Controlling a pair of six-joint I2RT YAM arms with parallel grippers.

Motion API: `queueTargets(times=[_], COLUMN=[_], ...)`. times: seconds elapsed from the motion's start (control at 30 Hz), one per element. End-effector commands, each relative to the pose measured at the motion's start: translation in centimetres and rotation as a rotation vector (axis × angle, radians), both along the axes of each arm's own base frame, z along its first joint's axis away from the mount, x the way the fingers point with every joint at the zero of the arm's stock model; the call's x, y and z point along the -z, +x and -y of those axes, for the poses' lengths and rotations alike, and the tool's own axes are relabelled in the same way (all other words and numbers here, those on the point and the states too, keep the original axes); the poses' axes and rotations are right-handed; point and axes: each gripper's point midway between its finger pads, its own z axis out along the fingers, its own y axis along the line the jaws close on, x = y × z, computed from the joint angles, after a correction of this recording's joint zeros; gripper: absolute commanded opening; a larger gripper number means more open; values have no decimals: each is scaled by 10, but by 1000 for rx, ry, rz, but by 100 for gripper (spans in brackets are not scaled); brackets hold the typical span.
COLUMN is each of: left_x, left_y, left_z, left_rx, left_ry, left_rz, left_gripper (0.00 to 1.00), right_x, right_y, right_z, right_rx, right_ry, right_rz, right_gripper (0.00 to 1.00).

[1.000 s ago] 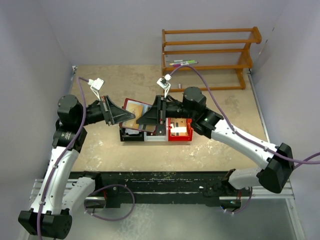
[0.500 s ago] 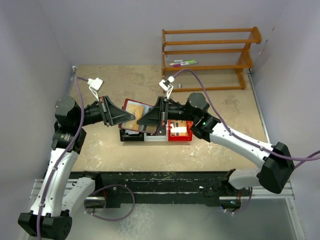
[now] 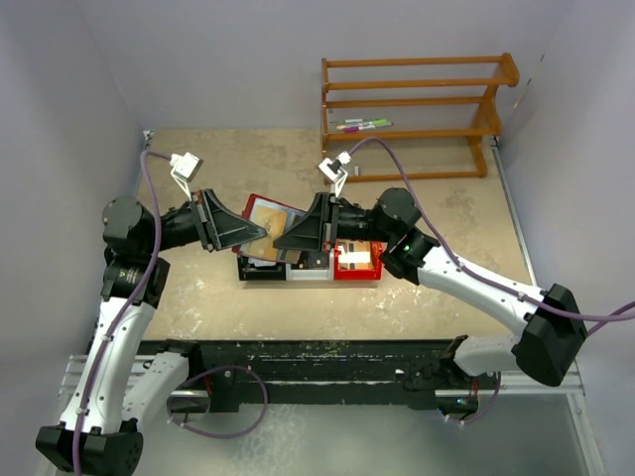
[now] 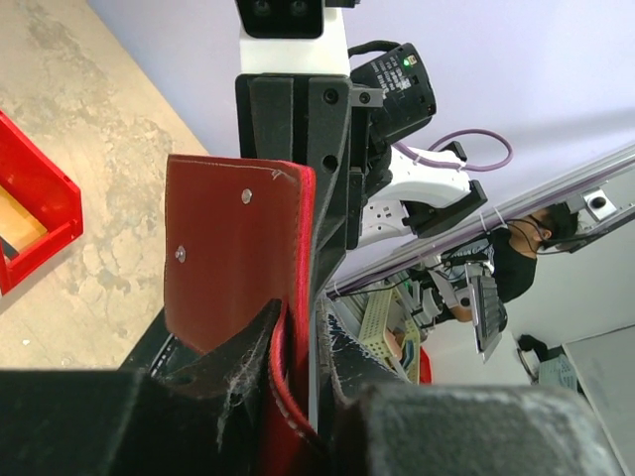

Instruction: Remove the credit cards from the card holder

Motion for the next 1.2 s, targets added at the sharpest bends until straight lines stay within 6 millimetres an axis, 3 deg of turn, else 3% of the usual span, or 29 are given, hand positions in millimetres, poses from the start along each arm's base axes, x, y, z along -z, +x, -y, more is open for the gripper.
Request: queueTargets(times=[0.0, 0.17, 0.57, 0.6, 0.63, 0.7, 0.8, 0.97, 1.17], left_x=[-17, -16, -20, -20, -21, -18, -17, -20, -19], left_y=[-12, -11, -13, -13, -14, -12, -12, -12, -13], left_z=[0, 0, 0, 0, 0, 0, 0, 0, 0], left_rx=[33, 35, 38, 37, 38, 36, 34, 34, 36], left_ry=[-25, -28, -36, -36, -35, -34, -34, -34, -31], left_rz=[66, 57, 56, 57, 59, 53, 46, 54, 55], left_gripper=[23, 13, 3, 3, 2, 1, 0, 0, 0], right_x=[-10, -8, -1, -2, -3, -8, -20, -32, -36], right_y=[-11, -12, -16, -16, -16, -15, -14, -11, -12], right_z=[14, 15, 22, 23, 24, 24, 21, 16, 22], right_rx=[-3, 0, 16, 20, 24, 29, 17, 5, 3], right_ry=[41, 34, 36, 40, 47, 64, 95, 124, 162], right_rz=[56, 61, 63, 63, 63, 68, 81, 96, 90], right_gripper=[0, 0, 0, 2, 12, 20, 25, 25, 11])
